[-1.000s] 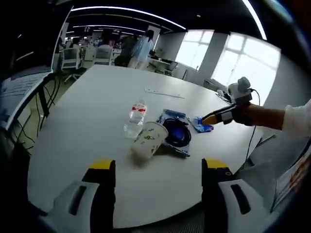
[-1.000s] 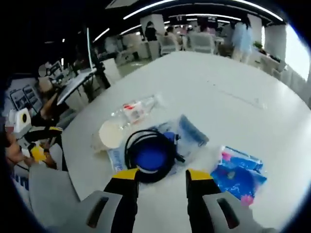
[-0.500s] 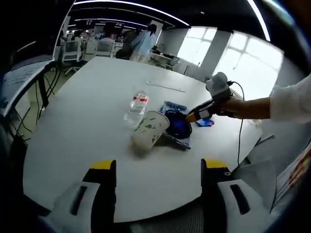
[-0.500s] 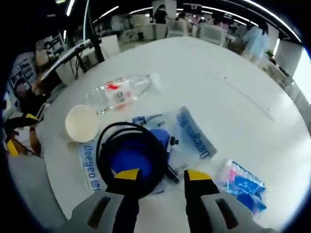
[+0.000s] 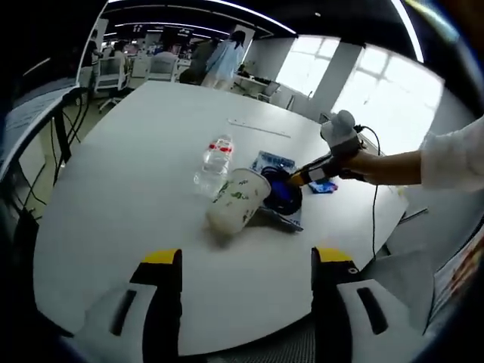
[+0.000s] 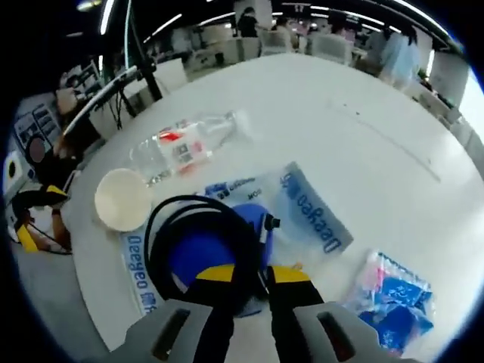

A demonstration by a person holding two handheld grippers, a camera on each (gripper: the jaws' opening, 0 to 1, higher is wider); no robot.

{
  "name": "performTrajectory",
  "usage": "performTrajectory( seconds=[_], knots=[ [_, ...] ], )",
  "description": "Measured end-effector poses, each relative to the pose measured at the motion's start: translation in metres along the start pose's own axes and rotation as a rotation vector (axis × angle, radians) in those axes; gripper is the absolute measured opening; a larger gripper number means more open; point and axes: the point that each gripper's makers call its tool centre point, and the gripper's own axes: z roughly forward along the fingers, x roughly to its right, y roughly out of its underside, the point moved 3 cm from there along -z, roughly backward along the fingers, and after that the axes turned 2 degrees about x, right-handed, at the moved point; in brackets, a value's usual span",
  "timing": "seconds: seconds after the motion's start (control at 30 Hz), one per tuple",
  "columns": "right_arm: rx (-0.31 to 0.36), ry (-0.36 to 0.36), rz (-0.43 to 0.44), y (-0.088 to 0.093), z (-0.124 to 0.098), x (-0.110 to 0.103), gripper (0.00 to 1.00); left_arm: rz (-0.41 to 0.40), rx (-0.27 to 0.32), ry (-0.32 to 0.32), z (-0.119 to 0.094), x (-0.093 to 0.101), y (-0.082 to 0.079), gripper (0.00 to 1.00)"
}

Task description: Arrange the tabletop items into an orderly group along one side of the table until the central work area is clear of visible clutter.

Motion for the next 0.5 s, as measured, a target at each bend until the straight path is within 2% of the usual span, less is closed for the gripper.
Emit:
performTrajectory(
  seconds=[0.1, 0.13, 0.3, 0.5],
  knots=[
    [0.012, -0.030, 0.065, 0.000, -0.004, -0.005, 0.10, 0.008, 0.001, 0.005, 0.001, 0.002, -0.002, 0.69],
    [0.032, -0.047, 0.117, -0.001, -0.006, -0.008, 0.09, 0.009, 0.002, 0.006, 0.000, 0.003, -0.003, 0.69],
    [0.077, -0.099, 0.219, -0.004, -0.021, -0.017, 0.07, -0.007, 0.016, 0.011, -0.003, 0.005, -0.004, 0.69],
    [0.155, -0.168, 0.395, -0.002, -0.042, -0.029, 0.05, 0.007, 0.024, -0.002, -0.012, 0.006, -0.003, 0.69]
  ],
)
